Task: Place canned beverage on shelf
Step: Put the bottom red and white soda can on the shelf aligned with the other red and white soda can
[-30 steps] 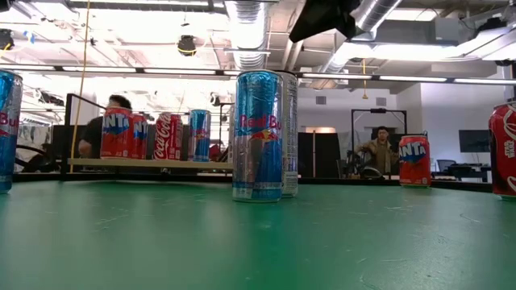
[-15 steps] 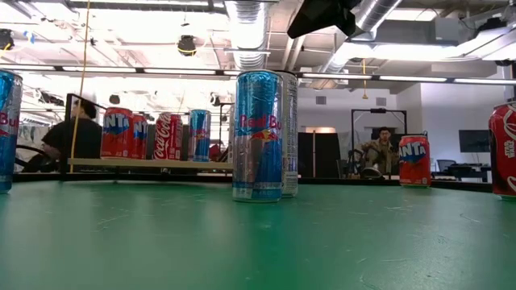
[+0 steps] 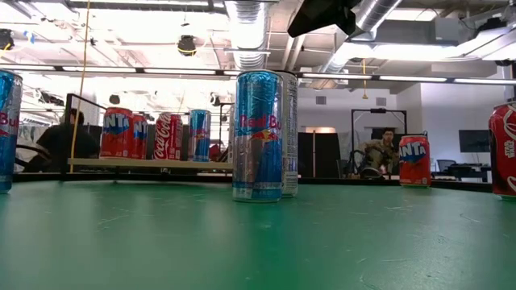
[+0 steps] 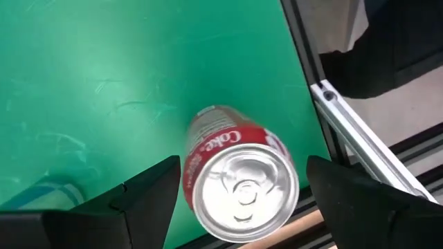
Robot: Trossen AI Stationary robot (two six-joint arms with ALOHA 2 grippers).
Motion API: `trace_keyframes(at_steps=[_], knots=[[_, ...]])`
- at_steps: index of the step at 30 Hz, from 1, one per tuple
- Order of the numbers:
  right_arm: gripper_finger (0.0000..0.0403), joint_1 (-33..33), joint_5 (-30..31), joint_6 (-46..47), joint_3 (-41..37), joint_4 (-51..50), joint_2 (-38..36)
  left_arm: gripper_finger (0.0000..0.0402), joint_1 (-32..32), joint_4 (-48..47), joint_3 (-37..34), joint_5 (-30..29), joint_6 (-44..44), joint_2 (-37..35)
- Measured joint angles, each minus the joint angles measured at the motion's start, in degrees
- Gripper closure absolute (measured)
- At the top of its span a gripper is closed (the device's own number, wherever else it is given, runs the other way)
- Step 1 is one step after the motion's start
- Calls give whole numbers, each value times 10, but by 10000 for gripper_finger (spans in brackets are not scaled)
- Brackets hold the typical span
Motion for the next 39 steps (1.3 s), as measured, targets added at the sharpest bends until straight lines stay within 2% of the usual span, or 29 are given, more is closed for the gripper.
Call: trace_keyframes(at_steps=[8,19,24,29,39], knots=[[378,0,-1,0,0,0,0,103,-21,-21,0,5,-6,12],[378,1,-1,1,0,7,0,103,-15,-57,2,-10,25,13],[378,3,-1,1,0,10,0,103,-8,-94,26,-23,36,12],[378,3,-1,2,0,10,0,103,-9,-90,56,-43,49,12],[378,3,-1,2,-1,10,0,103,-29,-81,51,-36,-17,11]])
